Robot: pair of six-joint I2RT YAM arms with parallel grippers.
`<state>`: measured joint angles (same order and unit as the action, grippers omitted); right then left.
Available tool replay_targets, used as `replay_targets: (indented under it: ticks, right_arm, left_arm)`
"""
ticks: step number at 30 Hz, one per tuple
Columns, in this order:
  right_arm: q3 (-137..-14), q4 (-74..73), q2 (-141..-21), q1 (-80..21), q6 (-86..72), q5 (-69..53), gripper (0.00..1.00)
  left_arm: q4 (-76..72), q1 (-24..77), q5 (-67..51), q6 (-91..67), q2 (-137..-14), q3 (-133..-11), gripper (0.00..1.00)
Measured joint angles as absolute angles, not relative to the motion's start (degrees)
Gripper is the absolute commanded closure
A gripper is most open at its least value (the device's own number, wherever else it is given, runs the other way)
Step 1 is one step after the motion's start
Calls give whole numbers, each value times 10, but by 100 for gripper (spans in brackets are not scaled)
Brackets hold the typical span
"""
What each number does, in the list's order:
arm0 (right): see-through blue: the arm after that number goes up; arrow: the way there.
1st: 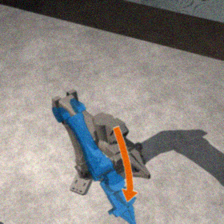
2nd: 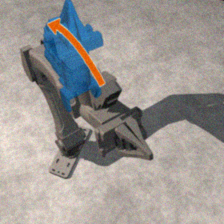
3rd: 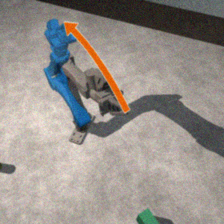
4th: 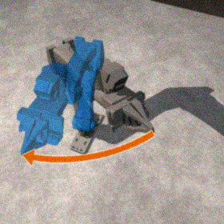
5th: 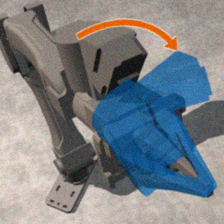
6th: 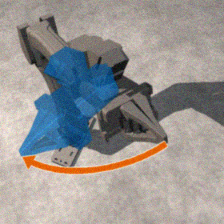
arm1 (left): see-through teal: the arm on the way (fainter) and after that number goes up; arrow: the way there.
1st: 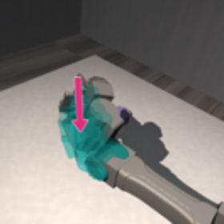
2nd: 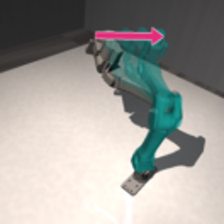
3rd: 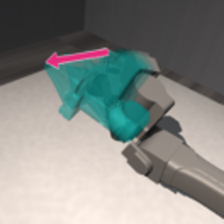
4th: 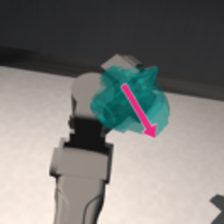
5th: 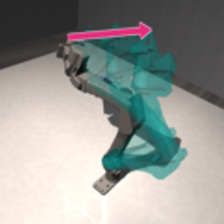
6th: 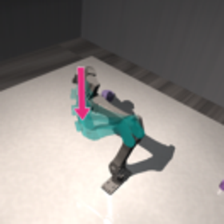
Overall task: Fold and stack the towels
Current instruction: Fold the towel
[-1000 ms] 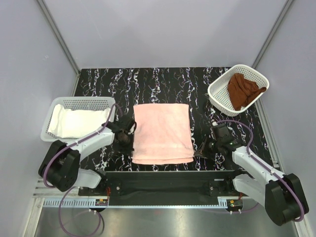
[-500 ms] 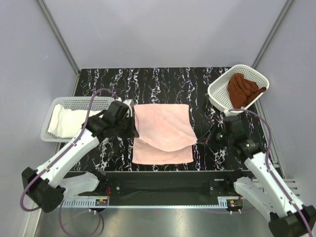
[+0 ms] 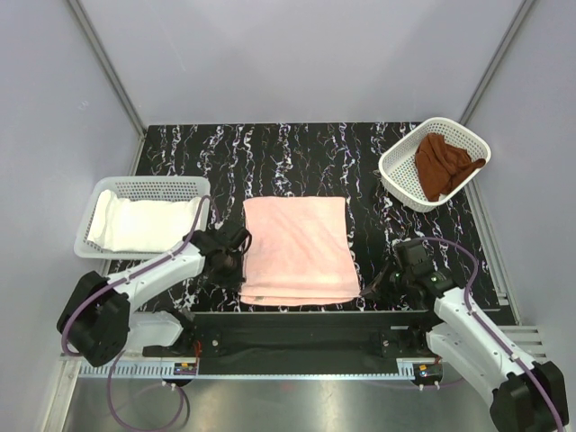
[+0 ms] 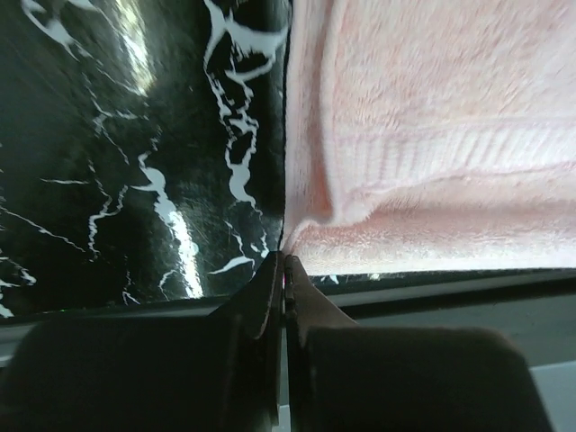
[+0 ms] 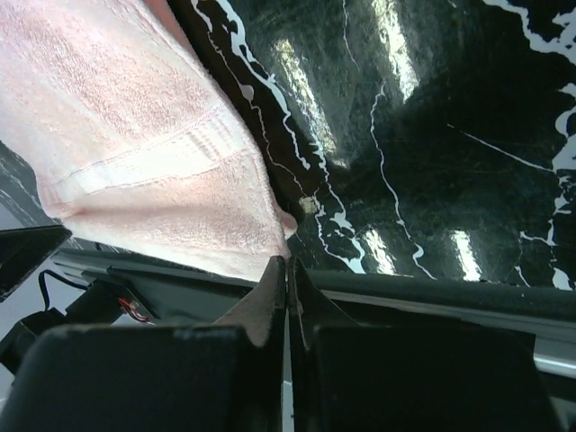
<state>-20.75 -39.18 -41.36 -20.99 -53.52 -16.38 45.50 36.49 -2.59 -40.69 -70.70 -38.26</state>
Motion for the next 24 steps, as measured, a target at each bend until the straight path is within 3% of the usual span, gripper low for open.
replay_targets:
  ticks: [4,9,12,15,16,18,20,24]
  right_arm:
    - [-194,-362,-426,-210,-539,-168,97]
    - [-179,-342,-438,-210,-541,-175,78]
    - [-179,-342,-438,-210,-540,-172,72]
    - [-185,-347,-438,-210,-540,-170,65]
    - [-189,-350,-438,-210,-539,-169,65]
    - [-197,-354,-438,-210,-539,-166,64]
    - [-207,-357,-438,-210,-538,-165,65]
    - [-241,-358,-453,-210,-531,-163,69]
  left_arm:
    - [453,366,2,-411,-707,-396,100]
    - [455,380,7,-417,-722,-396,100]
    - [464,390,7,-421,-724,-396,100]
    - [475,397,7,-425,-715,-396,85]
    - [479,398,7,-427,-710,-396,76]
    - [489,400,9,-431,-702,-396,70]
    - [507,401,18,-434,-702,-405,57]
    - [536,394,43,-422,-704,-462,52]
